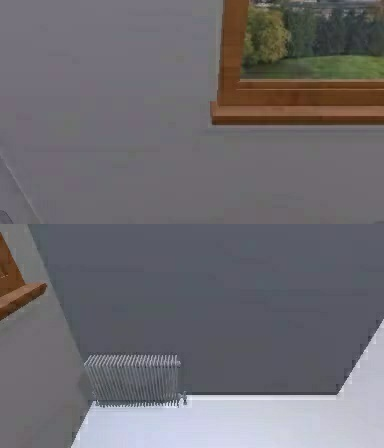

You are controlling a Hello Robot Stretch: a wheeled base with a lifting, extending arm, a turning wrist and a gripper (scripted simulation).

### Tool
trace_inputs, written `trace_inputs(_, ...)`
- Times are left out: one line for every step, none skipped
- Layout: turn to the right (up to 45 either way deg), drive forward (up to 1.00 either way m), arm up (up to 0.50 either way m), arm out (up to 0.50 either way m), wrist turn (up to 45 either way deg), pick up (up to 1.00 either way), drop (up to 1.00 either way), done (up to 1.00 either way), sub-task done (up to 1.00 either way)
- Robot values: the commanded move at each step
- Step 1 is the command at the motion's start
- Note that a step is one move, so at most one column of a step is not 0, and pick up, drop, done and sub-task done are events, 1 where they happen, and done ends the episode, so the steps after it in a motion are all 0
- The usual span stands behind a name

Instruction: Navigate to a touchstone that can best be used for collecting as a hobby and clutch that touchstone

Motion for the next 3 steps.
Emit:
trace_inputs(45.0, 0.0, 0.0, 0.0, 0.0, 0.0, 0.0, 0.0, 0.0)
trace_inputs(45.0, 0.0, 0.0, 0.0, 0.0, 0.0, 0.0, 0.0, 0.0)
trace_inputs(24.0, 0.0, 0.0, 0.0, 0.0, 0.0, 0.0, 0.0, 0.0)
